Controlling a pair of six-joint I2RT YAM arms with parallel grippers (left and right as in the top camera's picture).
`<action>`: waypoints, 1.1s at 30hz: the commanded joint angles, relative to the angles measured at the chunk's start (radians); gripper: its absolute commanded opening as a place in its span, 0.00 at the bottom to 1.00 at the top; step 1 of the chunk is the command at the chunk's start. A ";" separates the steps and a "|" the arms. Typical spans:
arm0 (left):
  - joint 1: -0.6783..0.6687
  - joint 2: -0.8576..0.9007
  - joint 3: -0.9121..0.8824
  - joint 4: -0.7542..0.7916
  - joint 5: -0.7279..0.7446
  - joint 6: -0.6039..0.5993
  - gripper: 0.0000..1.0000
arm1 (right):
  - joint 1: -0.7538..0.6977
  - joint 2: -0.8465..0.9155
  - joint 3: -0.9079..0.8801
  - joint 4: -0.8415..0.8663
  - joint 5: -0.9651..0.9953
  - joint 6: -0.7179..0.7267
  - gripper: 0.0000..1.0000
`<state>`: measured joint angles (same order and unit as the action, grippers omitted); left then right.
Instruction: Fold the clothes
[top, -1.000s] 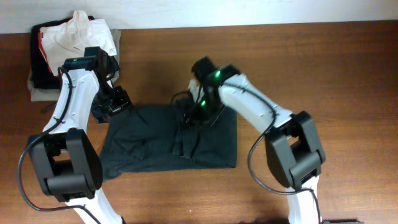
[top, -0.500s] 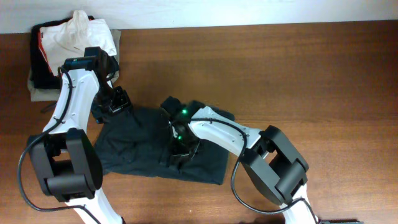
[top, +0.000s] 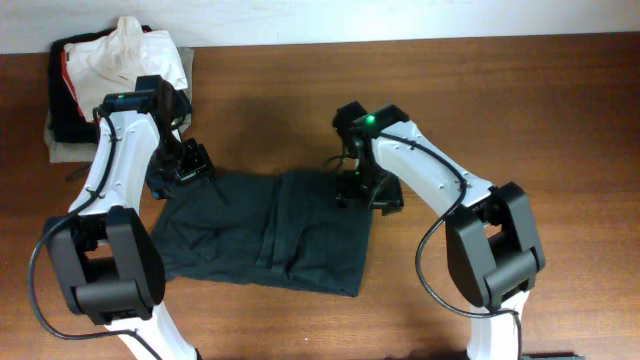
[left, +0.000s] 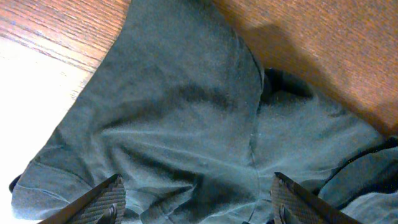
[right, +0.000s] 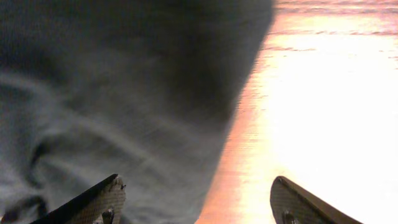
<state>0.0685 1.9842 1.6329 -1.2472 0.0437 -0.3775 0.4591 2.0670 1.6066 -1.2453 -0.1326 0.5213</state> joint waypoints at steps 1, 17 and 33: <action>-0.003 -0.028 0.016 -0.003 -0.007 0.013 0.74 | -0.034 -0.024 -0.116 0.068 -0.012 0.012 0.80; -0.003 -0.029 0.016 -0.001 -0.007 0.013 0.74 | -0.055 -0.024 -0.309 0.289 -0.246 -0.031 0.04; -0.003 -0.020 0.008 0.037 0.039 0.031 0.99 | -0.459 -0.024 -0.051 0.052 -0.087 -0.238 0.99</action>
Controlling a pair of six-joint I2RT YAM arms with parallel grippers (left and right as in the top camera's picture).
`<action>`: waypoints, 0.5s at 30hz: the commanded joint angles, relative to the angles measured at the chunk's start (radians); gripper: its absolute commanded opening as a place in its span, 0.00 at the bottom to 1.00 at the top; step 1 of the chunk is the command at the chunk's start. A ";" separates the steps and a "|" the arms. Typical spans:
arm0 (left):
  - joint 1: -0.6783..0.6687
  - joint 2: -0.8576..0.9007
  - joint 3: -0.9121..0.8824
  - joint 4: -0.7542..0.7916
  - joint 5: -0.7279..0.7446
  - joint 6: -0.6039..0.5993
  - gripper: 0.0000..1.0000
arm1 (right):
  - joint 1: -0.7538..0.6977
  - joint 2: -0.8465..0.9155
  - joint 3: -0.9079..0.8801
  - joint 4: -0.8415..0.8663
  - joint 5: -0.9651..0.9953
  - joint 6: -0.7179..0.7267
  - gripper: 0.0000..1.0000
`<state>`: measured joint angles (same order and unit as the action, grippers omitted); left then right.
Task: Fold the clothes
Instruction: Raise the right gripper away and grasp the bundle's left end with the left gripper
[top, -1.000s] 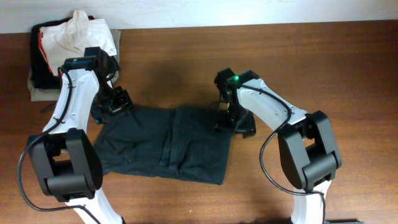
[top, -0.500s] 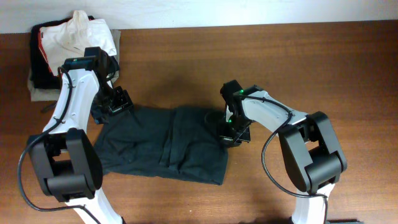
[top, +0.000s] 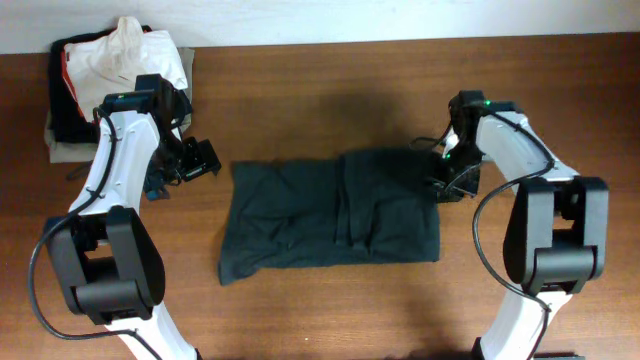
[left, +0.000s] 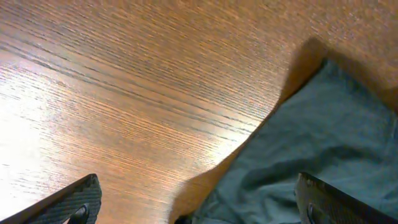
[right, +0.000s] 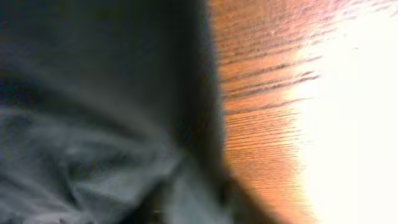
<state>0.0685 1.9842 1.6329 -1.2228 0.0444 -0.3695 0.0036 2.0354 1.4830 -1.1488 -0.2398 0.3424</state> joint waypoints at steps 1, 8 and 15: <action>-0.003 -0.020 -0.019 0.052 0.146 0.113 0.99 | -0.003 0.007 0.113 -0.090 0.035 -0.058 0.99; -0.003 -0.020 -0.160 0.109 0.230 0.163 0.99 | -0.053 0.005 0.385 -0.197 0.042 -0.038 0.99; -0.003 -0.020 -0.296 0.182 0.231 0.181 0.99 | -0.210 0.006 0.401 -0.165 0.043 -0.039 0.99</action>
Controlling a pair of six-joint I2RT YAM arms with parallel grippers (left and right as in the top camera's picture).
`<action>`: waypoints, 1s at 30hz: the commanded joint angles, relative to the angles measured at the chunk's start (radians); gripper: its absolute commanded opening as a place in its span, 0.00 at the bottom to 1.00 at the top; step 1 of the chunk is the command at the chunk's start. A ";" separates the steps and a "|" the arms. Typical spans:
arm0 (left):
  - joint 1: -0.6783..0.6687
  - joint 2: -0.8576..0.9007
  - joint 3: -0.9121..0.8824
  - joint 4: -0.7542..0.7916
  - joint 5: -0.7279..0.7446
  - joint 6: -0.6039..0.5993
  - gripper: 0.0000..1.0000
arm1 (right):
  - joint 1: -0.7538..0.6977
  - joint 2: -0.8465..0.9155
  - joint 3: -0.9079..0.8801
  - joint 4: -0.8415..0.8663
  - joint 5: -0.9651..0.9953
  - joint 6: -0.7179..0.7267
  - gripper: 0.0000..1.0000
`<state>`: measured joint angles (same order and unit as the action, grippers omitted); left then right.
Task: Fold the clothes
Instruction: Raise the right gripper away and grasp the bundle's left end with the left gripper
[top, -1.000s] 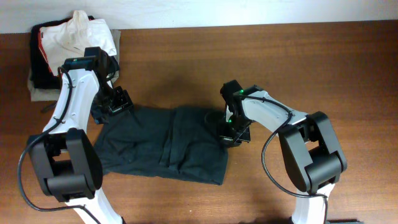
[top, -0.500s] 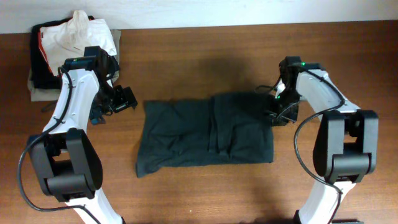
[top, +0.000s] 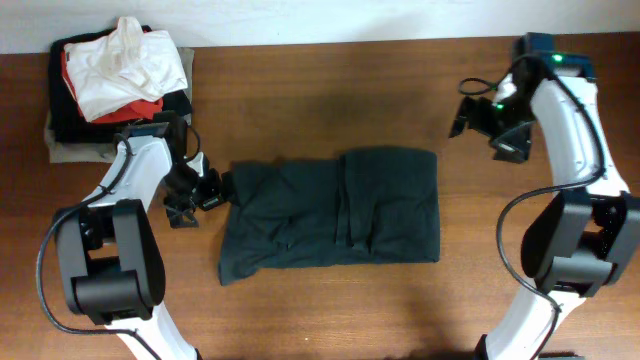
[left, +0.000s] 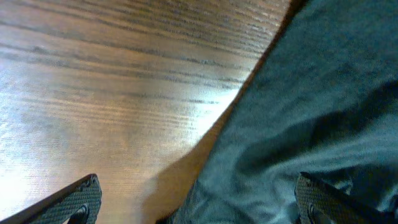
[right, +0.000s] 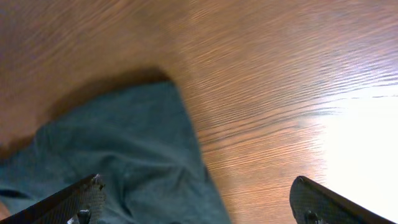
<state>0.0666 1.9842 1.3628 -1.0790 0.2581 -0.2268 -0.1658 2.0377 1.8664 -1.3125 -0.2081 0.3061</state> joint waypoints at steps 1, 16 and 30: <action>-0.002 -0.020 -0.035 0.053 0.018 0.051 0.99 | -0.054 0.004 0.017 -0.001 0.011 -0.003 0.99; -0.002 -0.019 -0.159 0.137 0.283 0.254 0.99 | -0.077 0.004 0.017 0.000 0.019 -0.003 0.99; -0.174 -0.019 -0.218 0.369 0.275 0.185 0.36 | -0.077 0.004 0.017 0.000 0.019 -0.003 0.99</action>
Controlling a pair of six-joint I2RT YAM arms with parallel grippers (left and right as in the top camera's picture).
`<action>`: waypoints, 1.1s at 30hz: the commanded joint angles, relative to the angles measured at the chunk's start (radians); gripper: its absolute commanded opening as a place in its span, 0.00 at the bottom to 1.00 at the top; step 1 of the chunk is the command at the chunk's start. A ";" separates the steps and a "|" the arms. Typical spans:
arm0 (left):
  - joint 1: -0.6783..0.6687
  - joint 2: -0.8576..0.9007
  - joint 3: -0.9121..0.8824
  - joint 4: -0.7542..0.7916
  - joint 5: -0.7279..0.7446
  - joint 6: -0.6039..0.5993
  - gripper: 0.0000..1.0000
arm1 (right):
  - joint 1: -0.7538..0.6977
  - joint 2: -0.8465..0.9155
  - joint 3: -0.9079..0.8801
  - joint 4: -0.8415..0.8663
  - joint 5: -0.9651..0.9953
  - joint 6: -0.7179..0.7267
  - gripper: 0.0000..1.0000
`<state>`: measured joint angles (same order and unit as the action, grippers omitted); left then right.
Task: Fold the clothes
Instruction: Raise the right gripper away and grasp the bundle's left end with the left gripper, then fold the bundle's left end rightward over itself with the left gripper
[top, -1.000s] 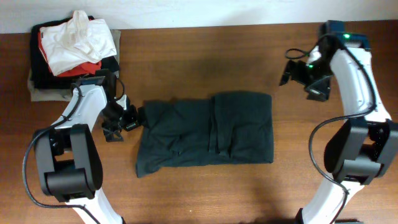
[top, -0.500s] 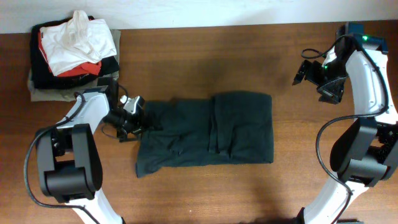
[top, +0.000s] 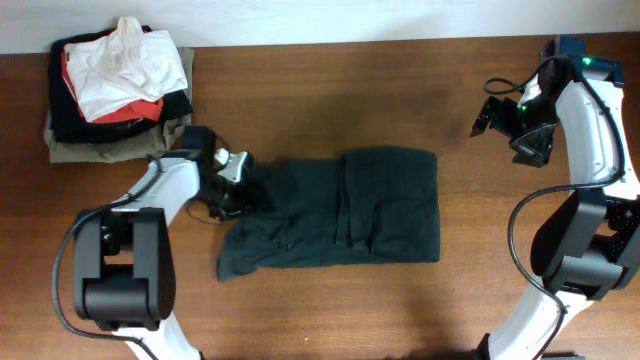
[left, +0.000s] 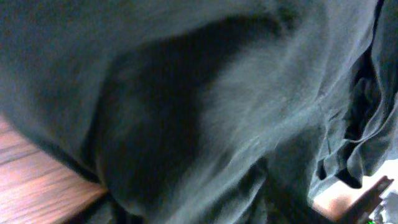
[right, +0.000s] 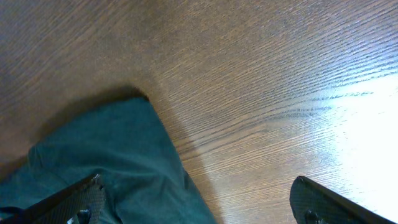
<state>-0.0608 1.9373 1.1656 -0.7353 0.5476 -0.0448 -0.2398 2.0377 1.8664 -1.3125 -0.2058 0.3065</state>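
A dark green garment (top: 340, 215) lies spread across the middle of the table as a rough rectangle, rumpled along its left side. My left gripper (top: 232, 180) sits low on the garment's upper left corner. Cloth (left: 217, 93) fills the left wrist view and hides both fingers, so the gripper looks shut on the fabric. My right gripper (top: 503, 125) hangs away to the upper right, clear of the garment. It is open (right: 199, 202) over bare wood, with the garment's top right corner (right: 106, 155) below its left finger.
A stack of folded clothes (top: 115, 80), white and red on top of dark ones, stands at the far left corner. The wooden table (top: 330, 90) shows bare behind and in front of the garment.
My left gripper, open beside the garment's left edge before, is now down on its upper left corner with cloth covering its fingers. The right gripper has shifted slightly further right and stays open.
At first the garment lay crumpled further left, with both grippers open at its top corners. Then it lay spread further right, my right gripper shut on its right corner and the left open off its edge. The right then let go and moved away; now the left grips the left corner.
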 joint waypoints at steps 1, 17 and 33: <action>-0.055 0.028 -0.021 0.039 -0.014 0.003 0.18 | -0.003 0.004 0.017 0.000 0.016 -0.003 0.99; -0.017 -0.036 0.577 -0.568 -0.634 -0.258 0.01 | -0.003 0.004 0.017 0.000 0.016 -0.003 0.99; -0.539 -0.032 0.624 -0.535 -0.581 -0.285 0.20 | -0.003 0.004 0.017 0.000 0.016 -0.003 0.99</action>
<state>-0.5648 1.9278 1.8420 -1.3060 -0.0601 -0.3134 -0.2398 2.0377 1.8668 -1.3121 -0.2050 0.3061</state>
